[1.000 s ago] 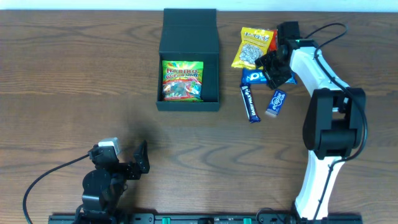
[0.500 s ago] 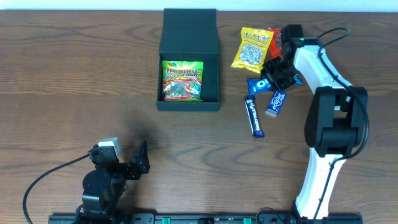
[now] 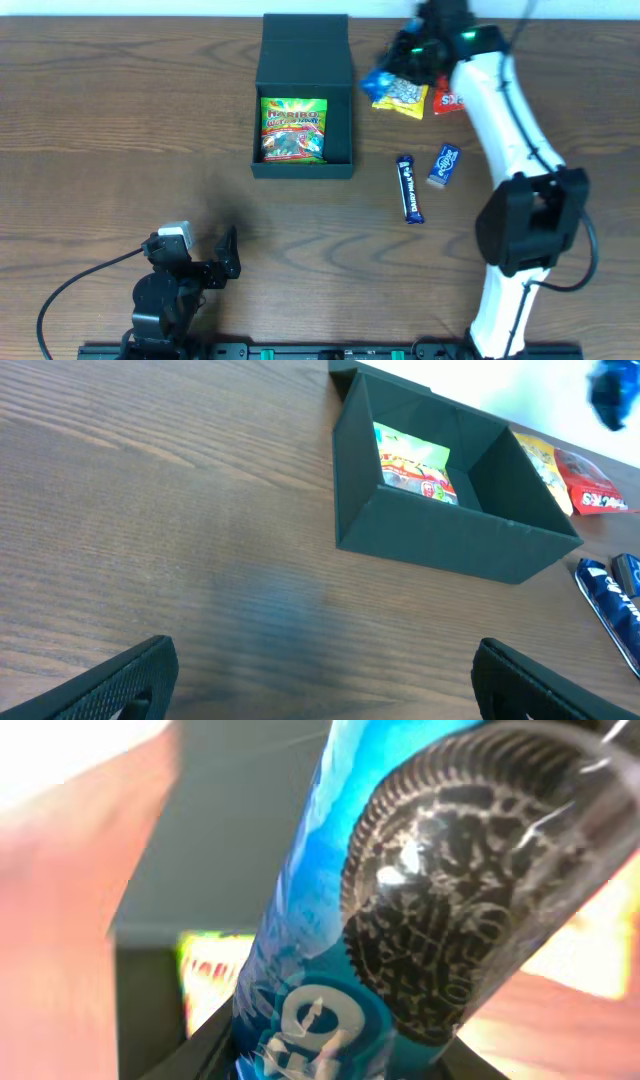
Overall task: Pack container
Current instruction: 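Place the Oreo pack upright into the box's right side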
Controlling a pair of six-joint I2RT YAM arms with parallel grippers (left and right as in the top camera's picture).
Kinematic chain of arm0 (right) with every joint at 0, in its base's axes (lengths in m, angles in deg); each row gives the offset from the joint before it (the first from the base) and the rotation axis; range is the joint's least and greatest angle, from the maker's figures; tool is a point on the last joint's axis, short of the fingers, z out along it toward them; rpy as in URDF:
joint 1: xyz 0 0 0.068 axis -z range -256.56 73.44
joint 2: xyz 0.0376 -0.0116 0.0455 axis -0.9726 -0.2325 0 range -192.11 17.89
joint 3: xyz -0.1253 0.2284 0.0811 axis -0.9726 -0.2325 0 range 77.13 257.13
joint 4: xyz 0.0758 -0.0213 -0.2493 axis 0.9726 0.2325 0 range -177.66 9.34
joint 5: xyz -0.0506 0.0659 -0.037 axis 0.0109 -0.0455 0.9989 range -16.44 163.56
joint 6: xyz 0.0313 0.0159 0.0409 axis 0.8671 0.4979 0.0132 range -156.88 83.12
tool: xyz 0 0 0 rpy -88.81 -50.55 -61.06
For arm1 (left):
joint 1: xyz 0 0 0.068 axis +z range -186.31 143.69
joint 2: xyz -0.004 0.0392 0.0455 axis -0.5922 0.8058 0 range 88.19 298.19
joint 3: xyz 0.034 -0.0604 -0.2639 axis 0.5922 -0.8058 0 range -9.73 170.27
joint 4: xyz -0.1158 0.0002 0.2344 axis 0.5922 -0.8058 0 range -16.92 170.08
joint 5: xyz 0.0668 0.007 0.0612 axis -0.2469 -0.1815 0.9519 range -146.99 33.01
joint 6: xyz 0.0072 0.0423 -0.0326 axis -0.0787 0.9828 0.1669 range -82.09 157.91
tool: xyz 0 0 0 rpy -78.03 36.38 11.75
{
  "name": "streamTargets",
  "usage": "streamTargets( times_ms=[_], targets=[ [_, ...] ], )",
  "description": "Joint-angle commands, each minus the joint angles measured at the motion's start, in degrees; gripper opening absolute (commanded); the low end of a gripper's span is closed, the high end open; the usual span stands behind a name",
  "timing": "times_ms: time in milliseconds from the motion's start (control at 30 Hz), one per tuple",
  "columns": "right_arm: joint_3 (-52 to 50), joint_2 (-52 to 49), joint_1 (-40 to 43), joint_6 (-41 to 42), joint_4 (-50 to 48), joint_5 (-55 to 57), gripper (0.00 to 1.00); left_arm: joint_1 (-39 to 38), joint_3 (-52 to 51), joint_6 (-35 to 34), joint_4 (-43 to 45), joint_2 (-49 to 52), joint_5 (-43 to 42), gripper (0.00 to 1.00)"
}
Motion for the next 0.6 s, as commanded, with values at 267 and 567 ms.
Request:
streamTargets(
  times_ms=[267,567],
  targets=[
    [0.0,-1.9,-10.3,-29.6,3.6,-2.7,0.38,0.1,-1.0,0.0,0.0,-0.3,0.0,0.95],
    [0.0,-3.3,-10.5,-26.4,9.0,0.1,0.38,0.1,-1.0,0.0,0.0,-0.3,0.0,0.95]
  ],
)
